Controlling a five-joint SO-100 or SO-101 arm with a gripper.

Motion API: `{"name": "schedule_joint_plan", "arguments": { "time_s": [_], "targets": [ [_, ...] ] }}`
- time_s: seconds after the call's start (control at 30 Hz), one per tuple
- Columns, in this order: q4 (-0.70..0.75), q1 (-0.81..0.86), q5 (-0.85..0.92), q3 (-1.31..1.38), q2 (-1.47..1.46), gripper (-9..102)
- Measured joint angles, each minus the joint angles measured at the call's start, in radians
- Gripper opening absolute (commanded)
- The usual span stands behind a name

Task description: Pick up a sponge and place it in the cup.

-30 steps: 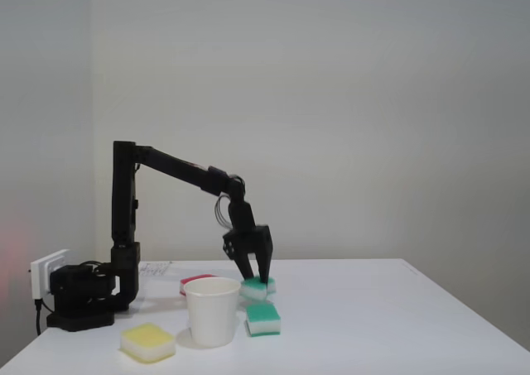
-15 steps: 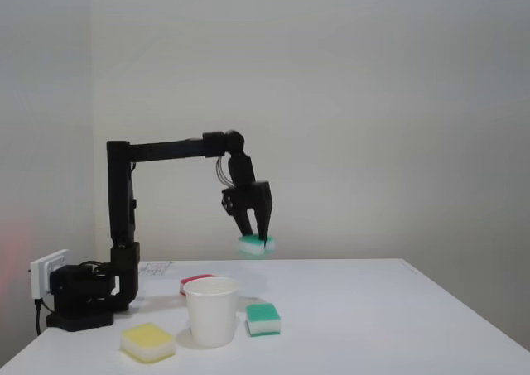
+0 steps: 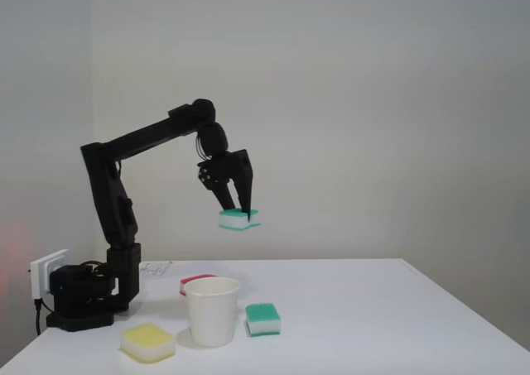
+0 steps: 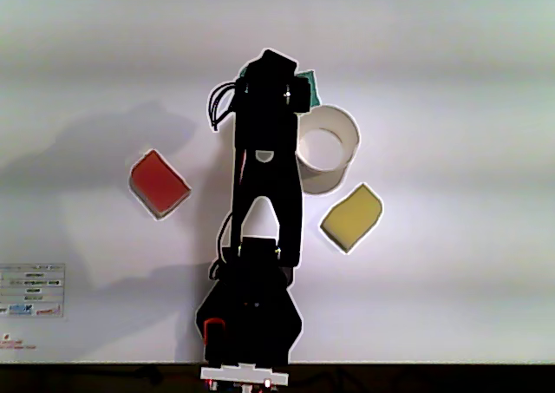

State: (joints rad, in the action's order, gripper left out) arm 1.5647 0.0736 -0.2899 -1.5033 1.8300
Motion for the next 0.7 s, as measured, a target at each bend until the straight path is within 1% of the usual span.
{"name": "schedule_joint_plan", "arguments": {
  "time_s": [0.3, 0.5, 0.7],
  "targets": [
    [0.018, 0.195, 0.124, -0.071, 0.044, 0],
    [-0.015, 0.29, 0.164, -0.175, 0.074, 0],
    [-0.075, 0.304, 0.169, -0.244, 0.078, 0]
  ]
}}
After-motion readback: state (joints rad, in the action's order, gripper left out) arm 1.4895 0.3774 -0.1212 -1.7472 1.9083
